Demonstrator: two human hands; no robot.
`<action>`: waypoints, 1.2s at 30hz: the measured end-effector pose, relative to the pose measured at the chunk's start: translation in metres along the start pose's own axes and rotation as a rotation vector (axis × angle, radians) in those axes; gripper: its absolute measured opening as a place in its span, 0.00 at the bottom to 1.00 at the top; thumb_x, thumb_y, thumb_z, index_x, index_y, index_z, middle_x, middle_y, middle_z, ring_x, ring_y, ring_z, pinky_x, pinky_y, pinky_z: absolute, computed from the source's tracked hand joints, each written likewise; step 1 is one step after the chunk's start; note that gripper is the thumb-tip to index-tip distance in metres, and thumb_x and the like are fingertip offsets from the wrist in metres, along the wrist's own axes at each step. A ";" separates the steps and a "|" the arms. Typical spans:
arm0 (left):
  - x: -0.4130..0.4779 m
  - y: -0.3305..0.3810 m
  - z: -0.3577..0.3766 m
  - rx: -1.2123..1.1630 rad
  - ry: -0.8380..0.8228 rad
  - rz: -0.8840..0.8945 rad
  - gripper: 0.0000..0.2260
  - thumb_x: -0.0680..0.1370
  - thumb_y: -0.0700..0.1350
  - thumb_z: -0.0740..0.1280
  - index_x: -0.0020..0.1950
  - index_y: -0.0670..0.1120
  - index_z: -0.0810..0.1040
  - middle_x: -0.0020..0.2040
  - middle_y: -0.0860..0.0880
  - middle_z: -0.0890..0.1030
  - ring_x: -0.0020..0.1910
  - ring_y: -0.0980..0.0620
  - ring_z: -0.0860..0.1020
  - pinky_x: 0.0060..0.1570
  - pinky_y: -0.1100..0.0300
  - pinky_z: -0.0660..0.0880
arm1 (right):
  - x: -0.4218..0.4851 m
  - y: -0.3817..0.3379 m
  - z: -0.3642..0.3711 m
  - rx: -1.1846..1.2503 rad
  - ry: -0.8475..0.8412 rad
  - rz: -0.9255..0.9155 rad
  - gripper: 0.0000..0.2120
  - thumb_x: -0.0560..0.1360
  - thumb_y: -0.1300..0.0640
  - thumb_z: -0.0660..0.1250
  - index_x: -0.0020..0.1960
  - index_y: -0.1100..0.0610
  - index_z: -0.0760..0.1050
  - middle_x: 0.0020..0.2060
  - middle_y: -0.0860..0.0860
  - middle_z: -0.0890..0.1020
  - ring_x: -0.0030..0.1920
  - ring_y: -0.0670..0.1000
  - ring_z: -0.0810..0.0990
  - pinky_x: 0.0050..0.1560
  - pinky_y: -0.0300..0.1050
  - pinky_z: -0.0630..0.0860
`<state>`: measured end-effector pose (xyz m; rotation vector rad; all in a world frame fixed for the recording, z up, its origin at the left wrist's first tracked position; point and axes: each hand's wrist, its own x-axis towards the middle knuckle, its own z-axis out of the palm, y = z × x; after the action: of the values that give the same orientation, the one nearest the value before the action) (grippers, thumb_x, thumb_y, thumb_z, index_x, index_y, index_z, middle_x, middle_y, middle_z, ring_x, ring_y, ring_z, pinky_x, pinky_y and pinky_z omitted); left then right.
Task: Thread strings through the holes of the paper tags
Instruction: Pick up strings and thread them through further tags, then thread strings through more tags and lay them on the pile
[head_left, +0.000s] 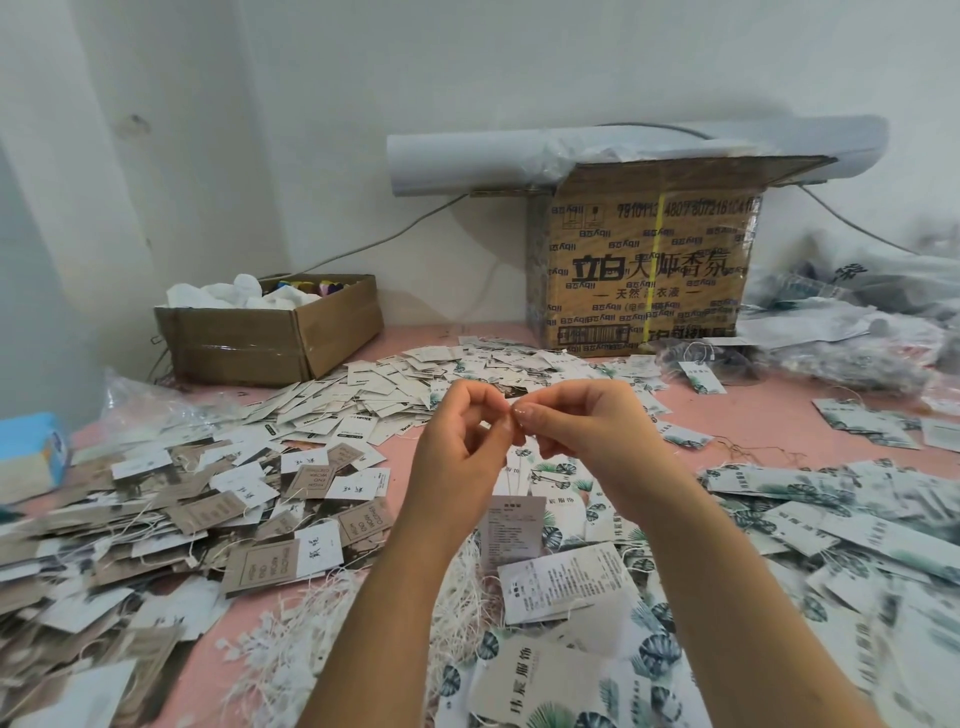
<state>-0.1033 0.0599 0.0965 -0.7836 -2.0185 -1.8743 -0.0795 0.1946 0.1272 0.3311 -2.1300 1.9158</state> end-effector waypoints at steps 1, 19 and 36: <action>0.000 0.000 0.000 -0.006 0.000 0.000 0.08 0.78 0.38 0.64 0.43 0.51 0.71 0.33 0.54 0.79 0.31 0.57 0.72 0.35 0.59 0.71 | 0.000 0.000 0.000 0.000 0.007 -0.001 0.06 0.72 0.66 0.69 0.40 0.59 0.82 0.28 0.52 0.81 0.27 0.43 0.74 0.30 0.34 0.72; 0.001 -0.001 -0.003 -0.133 -0.005 -0.029 0.07 0.75 0.38 0.67 0.45 0.46 0.70 0.32 0.50 0.81 0.31 0.56 0.74 0.33 0.66 0.72 | 0.001 0.004 0.002 0.055 -0.033 0.052 0.07 0.67 0.61 0.71 0.33 0.52 0.83 0.29 0.50 0.82 0.31 0.43 0.78 0.34 0.35 0.75; 0.001 -0.005 -0.004 -0.058 0.000 -0.059 0.15 0.65 0.57 0.67 0.41 0.47 0.78 0.29 0.55 0.79 0.28 0.63 0.73 0.31 0.71 0.70 | 0.002 0.007 -0.001 0.177 -0.087 0.031 0.05 0.60 0.59 0.71 0.35 0.57 0.83 0.30 0.51 0.83 0.30 0.44 0.79 0.33 0.34 0.76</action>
<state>-0.1078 0.0559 0.0931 -0.7461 -2.0168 -1.9735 -0.0834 0.1963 0.1214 0.4257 -2.0325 2.1506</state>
